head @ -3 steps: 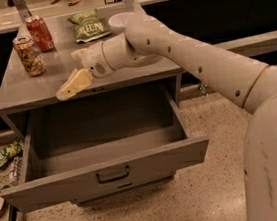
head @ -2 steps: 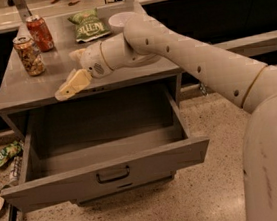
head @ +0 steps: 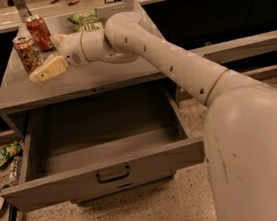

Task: Place orange can into top drawer

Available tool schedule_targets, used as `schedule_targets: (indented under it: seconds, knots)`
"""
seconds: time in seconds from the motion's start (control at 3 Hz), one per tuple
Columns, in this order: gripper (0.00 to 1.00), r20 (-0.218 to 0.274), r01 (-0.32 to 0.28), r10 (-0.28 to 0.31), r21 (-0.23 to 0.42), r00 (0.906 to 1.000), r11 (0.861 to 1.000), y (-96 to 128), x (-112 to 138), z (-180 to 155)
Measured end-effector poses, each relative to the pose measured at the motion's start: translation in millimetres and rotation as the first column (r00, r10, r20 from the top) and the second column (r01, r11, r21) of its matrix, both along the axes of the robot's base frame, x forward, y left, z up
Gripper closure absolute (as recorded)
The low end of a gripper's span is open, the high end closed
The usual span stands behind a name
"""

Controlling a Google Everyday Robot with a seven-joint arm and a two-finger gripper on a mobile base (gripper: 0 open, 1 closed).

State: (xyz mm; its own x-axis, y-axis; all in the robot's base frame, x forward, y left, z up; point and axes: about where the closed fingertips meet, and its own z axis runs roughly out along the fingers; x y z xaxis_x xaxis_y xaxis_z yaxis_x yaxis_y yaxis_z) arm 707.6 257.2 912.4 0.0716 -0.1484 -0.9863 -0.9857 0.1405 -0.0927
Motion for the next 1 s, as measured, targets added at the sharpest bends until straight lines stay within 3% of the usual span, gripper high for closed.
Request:
schedule_targets:
  seconds: [0.33,0.67,1.0]
  knots:
    - [0.0,0.022,0.041,-0.042,0.064,0.9989,0.997,28,29,11]
    - [0.0,0.011,0.094,-0.095,0.046,0.9954,0.994,62,59,2]
    - [0.0,-0.008,0.158,-0.158,-0.009,0.9874,0.987,65,85,-12]
